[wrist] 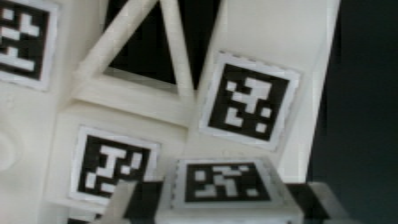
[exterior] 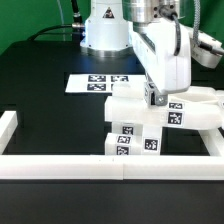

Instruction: Assemble chair

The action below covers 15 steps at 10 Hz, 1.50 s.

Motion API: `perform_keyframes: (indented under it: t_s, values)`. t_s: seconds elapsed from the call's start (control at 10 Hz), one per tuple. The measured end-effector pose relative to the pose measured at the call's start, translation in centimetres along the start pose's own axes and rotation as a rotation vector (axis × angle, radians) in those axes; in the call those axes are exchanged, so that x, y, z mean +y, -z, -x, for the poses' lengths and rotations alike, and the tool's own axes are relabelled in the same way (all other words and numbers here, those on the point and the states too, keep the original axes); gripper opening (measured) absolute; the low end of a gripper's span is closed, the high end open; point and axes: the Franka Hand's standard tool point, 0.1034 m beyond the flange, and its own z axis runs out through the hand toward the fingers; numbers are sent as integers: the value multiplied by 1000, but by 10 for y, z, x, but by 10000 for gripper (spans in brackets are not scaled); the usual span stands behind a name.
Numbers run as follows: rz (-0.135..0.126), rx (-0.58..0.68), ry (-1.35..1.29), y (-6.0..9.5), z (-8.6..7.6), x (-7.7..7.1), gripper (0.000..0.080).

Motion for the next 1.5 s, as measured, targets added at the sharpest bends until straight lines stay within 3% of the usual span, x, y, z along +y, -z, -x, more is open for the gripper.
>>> perform_keyframes:
  t_s: [0.6, 0.8, 1.0, 1.1, 1.2, 1.5]
  values:
    - [-5, -14, -389, 0, 5, -1, 271]
    - [-5, -14, -388, 0, 5, -1, 271]
    - [-4, -14, -388, 0, 5, -1, 516]
    - [-4, -14, -381, 0, 6, -1, 516]
    - [-3, -16, -363, 2, 8, -1, 624]
    - [-26, -30, -330, 19, 21, 4, 647]
